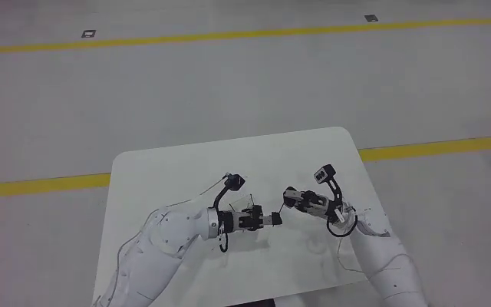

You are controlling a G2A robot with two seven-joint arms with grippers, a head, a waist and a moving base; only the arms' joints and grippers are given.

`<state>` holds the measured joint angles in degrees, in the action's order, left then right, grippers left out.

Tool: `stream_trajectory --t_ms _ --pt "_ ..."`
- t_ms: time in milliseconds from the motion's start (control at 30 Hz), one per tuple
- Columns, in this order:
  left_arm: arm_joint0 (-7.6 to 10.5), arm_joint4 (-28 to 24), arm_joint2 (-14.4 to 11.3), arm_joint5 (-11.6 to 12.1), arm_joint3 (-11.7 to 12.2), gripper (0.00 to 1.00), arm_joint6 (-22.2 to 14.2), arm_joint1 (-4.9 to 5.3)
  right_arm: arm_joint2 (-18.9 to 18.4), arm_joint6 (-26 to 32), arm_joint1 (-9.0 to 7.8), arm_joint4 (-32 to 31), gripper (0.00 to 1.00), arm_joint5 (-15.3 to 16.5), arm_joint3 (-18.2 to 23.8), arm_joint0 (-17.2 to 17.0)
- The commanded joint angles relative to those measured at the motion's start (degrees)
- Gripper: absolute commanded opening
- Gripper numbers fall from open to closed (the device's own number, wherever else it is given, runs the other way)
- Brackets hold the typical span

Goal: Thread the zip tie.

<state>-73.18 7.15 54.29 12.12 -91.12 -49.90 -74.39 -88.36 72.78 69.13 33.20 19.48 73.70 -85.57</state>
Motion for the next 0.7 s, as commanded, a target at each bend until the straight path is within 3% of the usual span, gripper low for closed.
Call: stream_trajectory --t_ms 0,367,433,500,667 --pt "-0.71 0.7 -0.08 0.63 0.01 1.0 3.04 0.1 -0.26 -0.48 0.7 1.33 0.0 0.0 -0.65 -0.02" --pt "-0.79 1.17 -0.25 0.44 0.1 1.0 3.23 0.15 -0.19 -1.8 1.27 2.91 0.0 -0.2 -1.48 -0.04" --pt "-1.42 2.46 -0.11 0.52 0.77 1.0 8.11 0.15 -0.05 -7.05 1.5 0.21 0.0 0.0 0.27 -0.35" --pt "-2.98 -0.04 0.07 2.96 0.88 1.0 15.05 -0.1 0.26 -9.92 2.13 1.94 0.0 0.0 1.99 -1.44" --pt "-4.05 -0.3 -1.36 6.14 2.47 1.0 22.45 -0.46 0.25 -15.13 3.96 2.36 0.0 0.0 5.74 -4.04"
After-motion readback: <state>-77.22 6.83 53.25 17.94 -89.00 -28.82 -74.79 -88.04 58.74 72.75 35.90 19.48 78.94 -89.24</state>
